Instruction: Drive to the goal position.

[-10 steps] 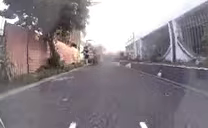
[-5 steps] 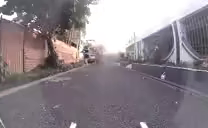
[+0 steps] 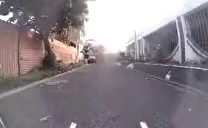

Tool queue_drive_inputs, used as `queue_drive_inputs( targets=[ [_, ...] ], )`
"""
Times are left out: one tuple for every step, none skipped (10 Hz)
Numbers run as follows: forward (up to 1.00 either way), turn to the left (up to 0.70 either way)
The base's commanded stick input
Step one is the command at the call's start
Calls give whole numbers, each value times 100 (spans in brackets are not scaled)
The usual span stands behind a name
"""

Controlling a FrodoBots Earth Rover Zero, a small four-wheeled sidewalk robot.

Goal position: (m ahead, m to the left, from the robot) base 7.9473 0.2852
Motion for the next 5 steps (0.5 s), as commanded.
queue_drive_inputs(
  targets=[
    [70,0],
    [70,0],
    [70,0],
    [70,0],
    [70,0]
  ],
)
